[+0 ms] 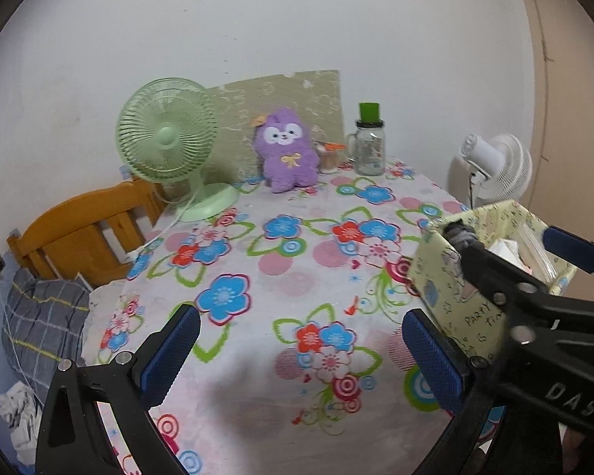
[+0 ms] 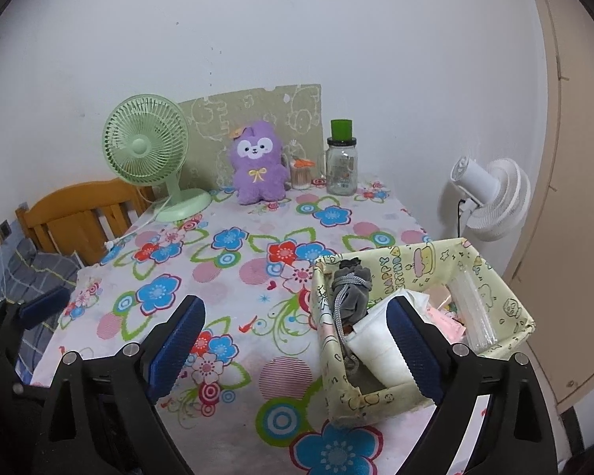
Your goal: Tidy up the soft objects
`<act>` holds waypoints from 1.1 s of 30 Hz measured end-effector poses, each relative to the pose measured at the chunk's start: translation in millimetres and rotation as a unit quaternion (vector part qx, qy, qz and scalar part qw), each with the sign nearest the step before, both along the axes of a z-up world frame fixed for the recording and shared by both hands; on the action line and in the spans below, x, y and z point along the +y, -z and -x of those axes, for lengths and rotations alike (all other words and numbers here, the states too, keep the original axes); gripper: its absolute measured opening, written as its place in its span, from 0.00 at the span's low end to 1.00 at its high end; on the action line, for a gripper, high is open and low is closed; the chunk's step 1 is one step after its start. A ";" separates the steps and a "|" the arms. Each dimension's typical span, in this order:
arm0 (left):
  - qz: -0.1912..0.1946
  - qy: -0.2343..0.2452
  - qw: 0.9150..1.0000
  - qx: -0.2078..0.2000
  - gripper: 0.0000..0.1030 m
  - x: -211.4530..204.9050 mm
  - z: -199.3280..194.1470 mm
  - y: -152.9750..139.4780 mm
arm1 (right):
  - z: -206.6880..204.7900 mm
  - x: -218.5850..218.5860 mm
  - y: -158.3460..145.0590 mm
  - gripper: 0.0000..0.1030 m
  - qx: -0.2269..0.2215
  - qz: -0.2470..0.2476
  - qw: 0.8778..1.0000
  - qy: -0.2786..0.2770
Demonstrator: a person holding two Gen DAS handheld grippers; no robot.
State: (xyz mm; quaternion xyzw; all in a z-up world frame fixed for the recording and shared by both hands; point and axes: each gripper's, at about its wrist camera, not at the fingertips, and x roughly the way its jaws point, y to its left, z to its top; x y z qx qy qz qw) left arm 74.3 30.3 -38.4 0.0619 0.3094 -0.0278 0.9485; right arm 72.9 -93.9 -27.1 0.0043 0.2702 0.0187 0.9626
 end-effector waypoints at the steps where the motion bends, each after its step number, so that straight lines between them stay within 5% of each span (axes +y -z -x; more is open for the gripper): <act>1: 0.002 -0.005 1.000 -0.003 1.00 4.5 1.8 -1.1 | 1.7 0.5 -0.6 0.92 -0.002 0.001 1.000 0.000; 15: 0.035 -0.046 0.998 -0.036 1.00 36.6 25.3 -19.7 | 20.5 -3.9 -16.6 0.95 -0.045 0.002 0.999 0.017; 33: 0.054 -0.034 0.996 -0.066 1.00 38.0 44.2 -28.0 | 39.8 -1.4 -22.7 1.00 -0.082 0.028 0.996 0.010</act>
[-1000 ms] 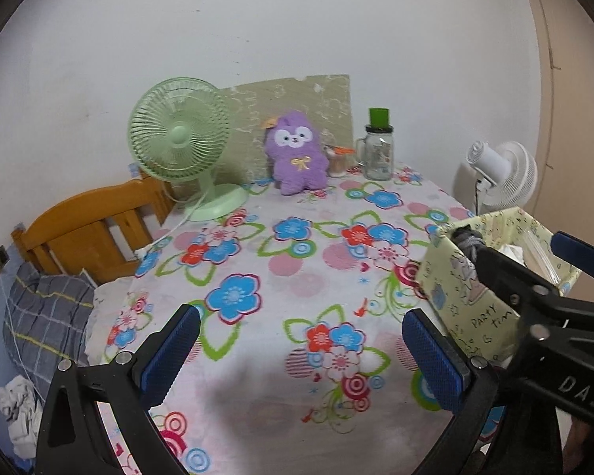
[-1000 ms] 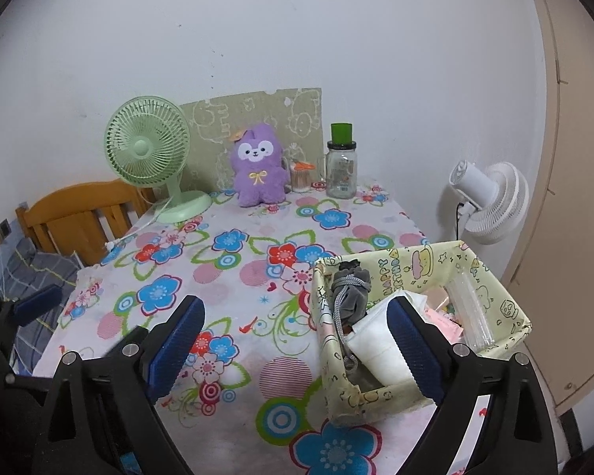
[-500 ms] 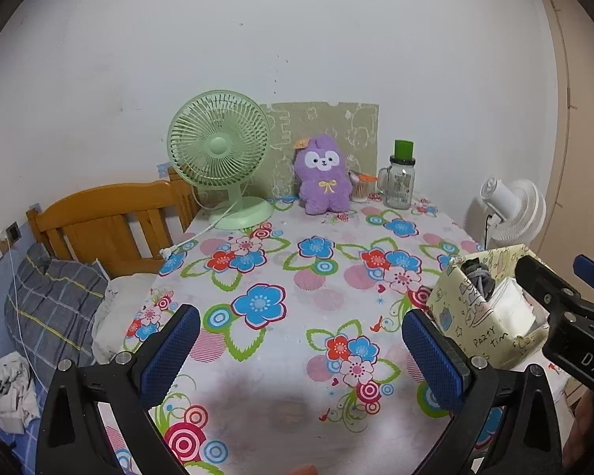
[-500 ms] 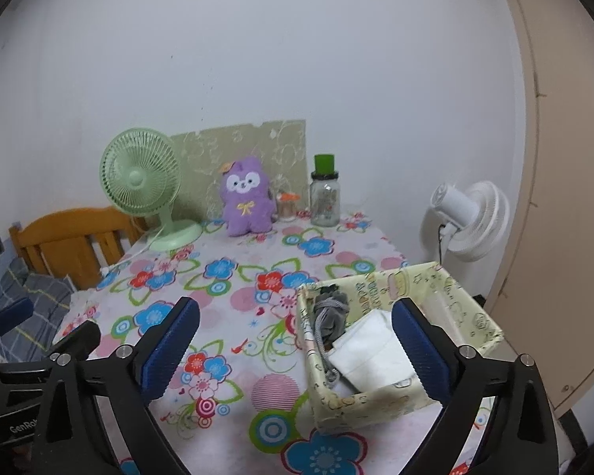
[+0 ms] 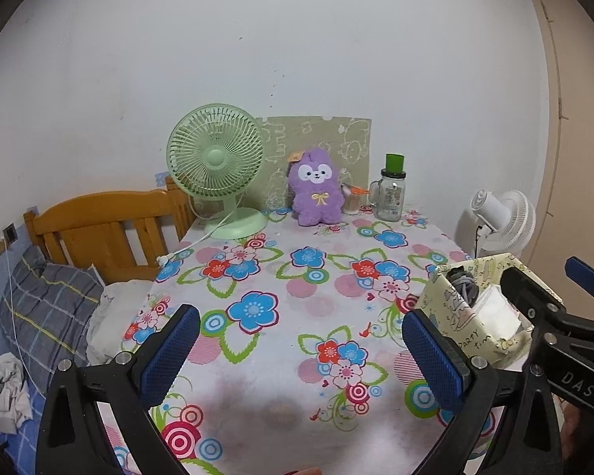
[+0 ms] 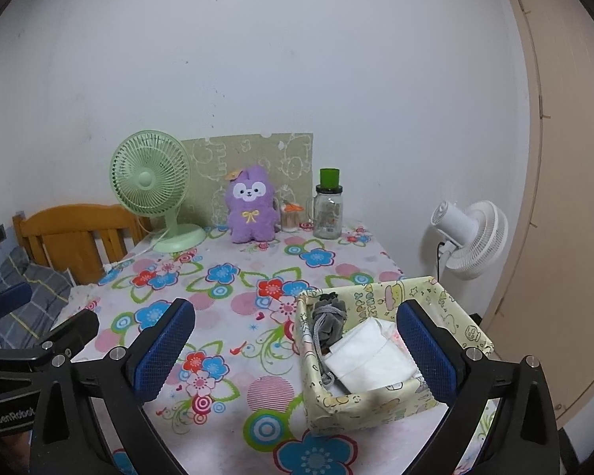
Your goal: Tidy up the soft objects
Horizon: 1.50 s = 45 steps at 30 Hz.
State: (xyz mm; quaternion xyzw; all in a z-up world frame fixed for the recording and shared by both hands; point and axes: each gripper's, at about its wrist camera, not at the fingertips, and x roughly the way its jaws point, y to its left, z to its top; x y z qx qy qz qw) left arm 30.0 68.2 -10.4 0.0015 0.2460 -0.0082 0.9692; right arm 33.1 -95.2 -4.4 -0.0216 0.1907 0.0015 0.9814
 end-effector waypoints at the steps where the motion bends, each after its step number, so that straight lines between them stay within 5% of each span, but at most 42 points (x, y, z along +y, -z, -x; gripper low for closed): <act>1: 0.001 0.001 1.000 -0.001 1.00 0.0 0.5 -0.2 | 0.5 0.2 -0.5 1.00 -0.002 0.000 1.000 -0.001; 45: -0.001 -0.005 1.000 -0.006 1.00 -2.2 5.7 -8.9 | 4.5 -1.8 -0.2 1.00 -0.001 -0.014 1.000 -0.002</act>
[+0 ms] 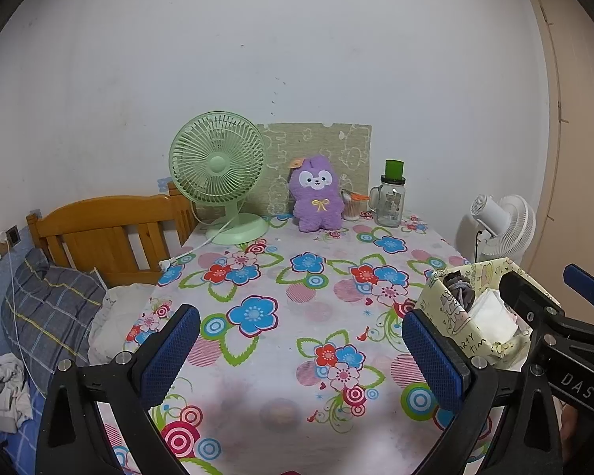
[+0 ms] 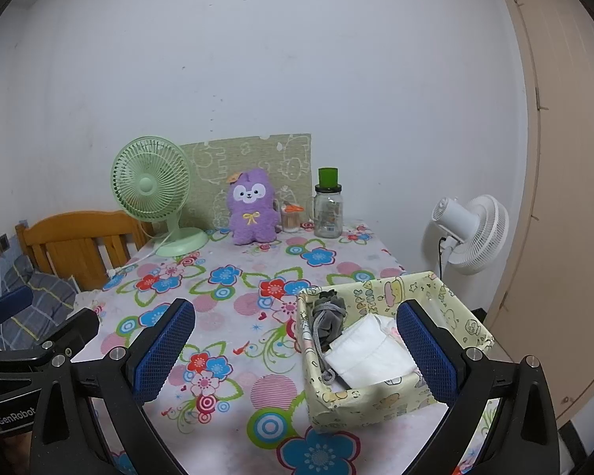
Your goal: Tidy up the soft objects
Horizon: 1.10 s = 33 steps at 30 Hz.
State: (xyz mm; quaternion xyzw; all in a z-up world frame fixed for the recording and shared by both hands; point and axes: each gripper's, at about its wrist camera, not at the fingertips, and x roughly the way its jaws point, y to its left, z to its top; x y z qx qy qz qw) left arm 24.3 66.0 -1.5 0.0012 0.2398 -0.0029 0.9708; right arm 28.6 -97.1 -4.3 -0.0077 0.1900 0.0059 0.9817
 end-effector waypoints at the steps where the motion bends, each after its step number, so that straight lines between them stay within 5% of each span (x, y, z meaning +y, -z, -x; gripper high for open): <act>1: 0.000 0.000 1.000 0.000 1.00 -0.4 -0.4 -0.4 | -0.4 -1.0 0.1 1.00 0.000 -0.001 1.000 0.001; 33: 0.009 -0.001 1.000 0.006 1.00 -2.8 -3.6 4.7 | -2.4 -5.0 3.1 1.00 0.012 -0.002 1.000 0.005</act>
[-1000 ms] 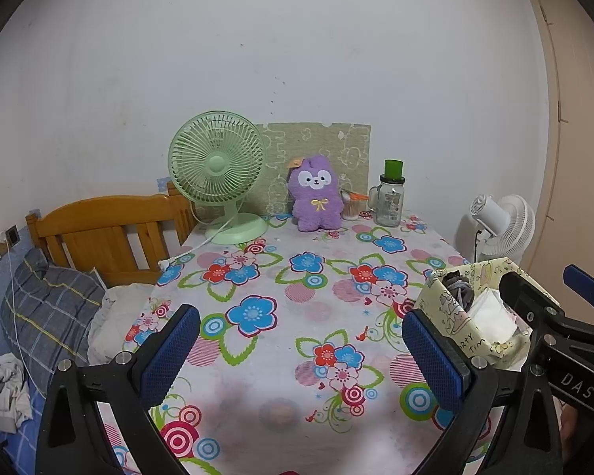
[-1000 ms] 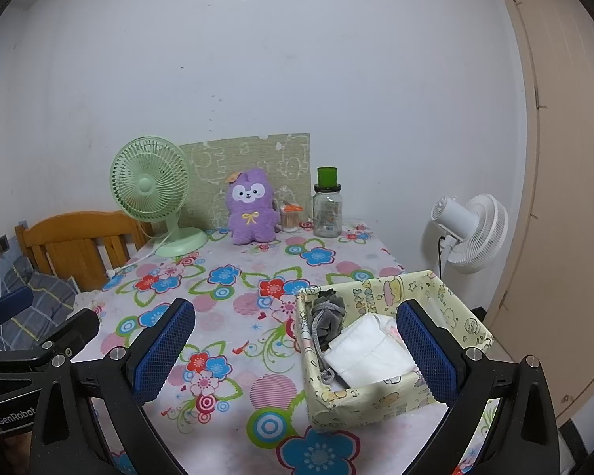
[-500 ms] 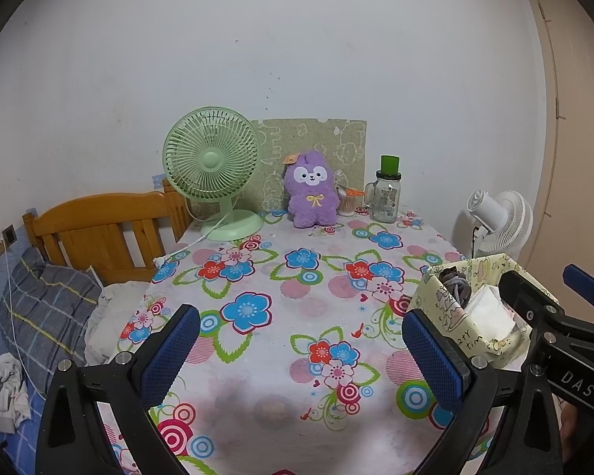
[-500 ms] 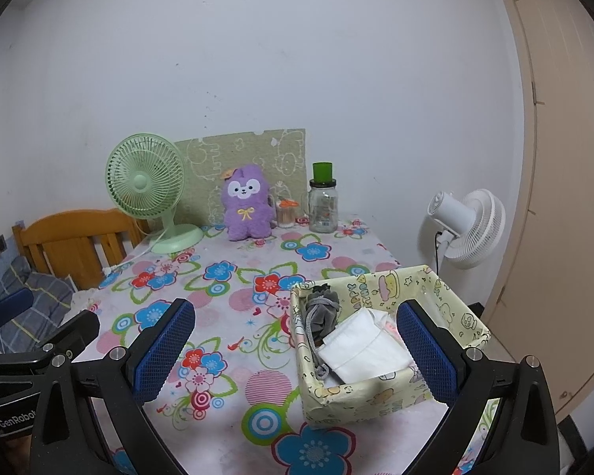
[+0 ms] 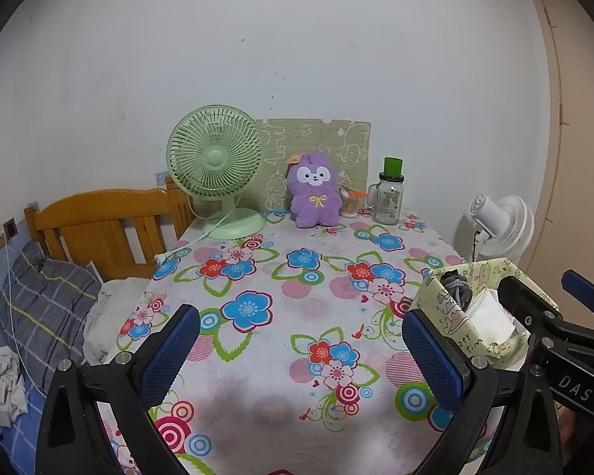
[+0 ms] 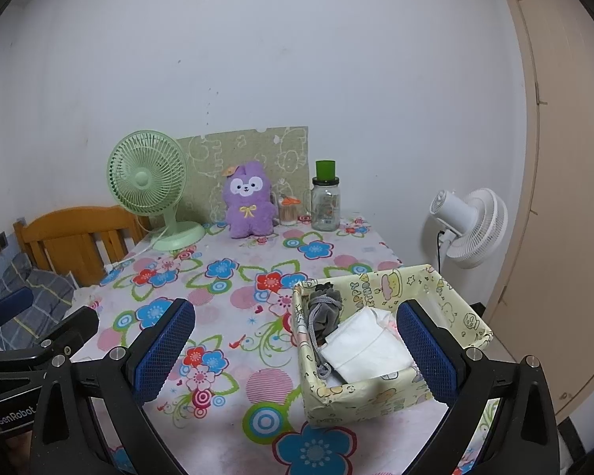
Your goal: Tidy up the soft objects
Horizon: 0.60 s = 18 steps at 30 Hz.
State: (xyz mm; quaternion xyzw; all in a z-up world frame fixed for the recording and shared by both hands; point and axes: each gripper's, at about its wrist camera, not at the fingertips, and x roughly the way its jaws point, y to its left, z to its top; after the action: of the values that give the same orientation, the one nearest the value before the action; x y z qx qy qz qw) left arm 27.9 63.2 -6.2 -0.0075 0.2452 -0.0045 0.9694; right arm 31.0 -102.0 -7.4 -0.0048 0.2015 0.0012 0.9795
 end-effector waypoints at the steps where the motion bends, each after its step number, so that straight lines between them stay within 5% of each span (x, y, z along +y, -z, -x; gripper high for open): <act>1: 0.000 -0.001 1.000 0.000 1.00 -0.2 -0.8 -0.2 | 0.1 -0.1 0.0 1.00 -0.001 0.000 1.000 0.000; 18: 0.002 -0.002 1.000 -0.002 1.00 1.0 -0.7 -0.2 | -2.5 -1.5 -0.2 1.00 0.004 -0.001 1.000 -0.001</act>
State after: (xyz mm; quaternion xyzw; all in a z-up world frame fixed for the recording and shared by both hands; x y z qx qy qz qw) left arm 28.6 64.2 -6.0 -0.0098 0.2432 -0.0032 0.9699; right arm 33.5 -103.5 -7.3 -0.0041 0.2054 0.0027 0.9787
